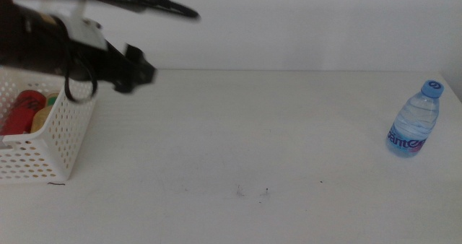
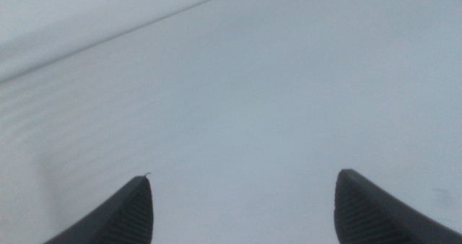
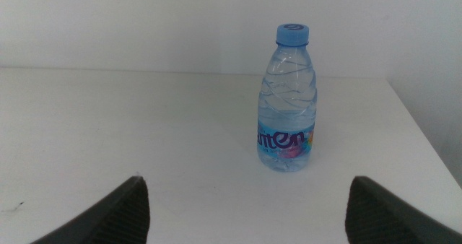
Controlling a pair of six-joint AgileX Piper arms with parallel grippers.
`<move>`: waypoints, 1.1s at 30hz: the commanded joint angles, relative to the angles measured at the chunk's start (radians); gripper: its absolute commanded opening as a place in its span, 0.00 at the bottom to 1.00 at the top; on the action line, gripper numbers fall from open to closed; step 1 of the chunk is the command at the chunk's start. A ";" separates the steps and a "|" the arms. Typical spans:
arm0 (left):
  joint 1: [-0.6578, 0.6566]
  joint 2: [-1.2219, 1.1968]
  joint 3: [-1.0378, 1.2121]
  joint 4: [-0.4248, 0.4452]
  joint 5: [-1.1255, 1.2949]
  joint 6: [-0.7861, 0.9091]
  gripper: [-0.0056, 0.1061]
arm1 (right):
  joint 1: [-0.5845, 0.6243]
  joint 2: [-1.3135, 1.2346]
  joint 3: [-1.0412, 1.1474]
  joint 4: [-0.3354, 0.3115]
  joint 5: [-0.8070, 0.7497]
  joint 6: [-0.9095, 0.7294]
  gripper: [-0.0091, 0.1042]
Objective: Use arms to grab the bottles and put them into the dustbin to the left of the table.
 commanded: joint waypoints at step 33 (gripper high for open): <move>-0.114 -0.533 0.021 -0.228 0.341 0.101 0.78 | -0.003 -0.005 0.004 -0.004 -0.007 -0.005 0.88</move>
